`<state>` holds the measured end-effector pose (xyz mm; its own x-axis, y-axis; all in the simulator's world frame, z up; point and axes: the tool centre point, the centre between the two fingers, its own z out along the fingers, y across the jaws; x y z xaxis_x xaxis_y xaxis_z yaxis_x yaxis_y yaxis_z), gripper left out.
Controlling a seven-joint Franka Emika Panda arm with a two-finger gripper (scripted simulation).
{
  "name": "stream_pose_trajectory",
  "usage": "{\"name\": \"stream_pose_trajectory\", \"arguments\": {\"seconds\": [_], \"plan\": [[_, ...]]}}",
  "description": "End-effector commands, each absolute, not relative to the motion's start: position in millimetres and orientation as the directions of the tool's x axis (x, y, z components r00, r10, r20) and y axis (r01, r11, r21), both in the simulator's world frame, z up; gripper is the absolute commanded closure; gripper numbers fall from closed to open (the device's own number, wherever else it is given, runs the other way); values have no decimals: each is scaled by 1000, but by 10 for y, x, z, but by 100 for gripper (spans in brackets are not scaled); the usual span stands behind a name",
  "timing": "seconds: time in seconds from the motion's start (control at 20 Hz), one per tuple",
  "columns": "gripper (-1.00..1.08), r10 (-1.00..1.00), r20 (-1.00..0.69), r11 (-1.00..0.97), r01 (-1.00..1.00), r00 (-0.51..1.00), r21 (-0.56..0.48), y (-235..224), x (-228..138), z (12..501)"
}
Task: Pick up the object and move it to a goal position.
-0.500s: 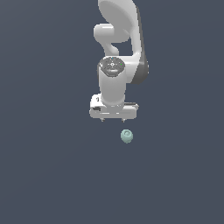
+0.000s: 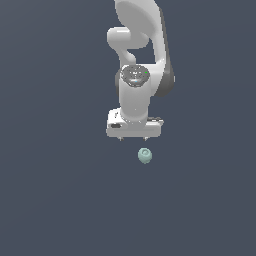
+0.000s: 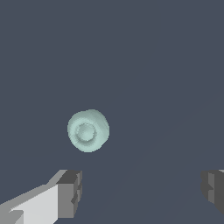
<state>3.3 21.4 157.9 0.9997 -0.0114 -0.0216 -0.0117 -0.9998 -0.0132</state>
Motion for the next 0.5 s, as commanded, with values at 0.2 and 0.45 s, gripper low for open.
{"name": "stream_pose_trajectory", "arguments": {"seconds": [0.2,0.45], "plan": [[-92,-10,-18,-1000,-10,1000,-13,225,45,1584],[-92,23,-17,-1000,23,1000,-12,265,59,1542]]}}
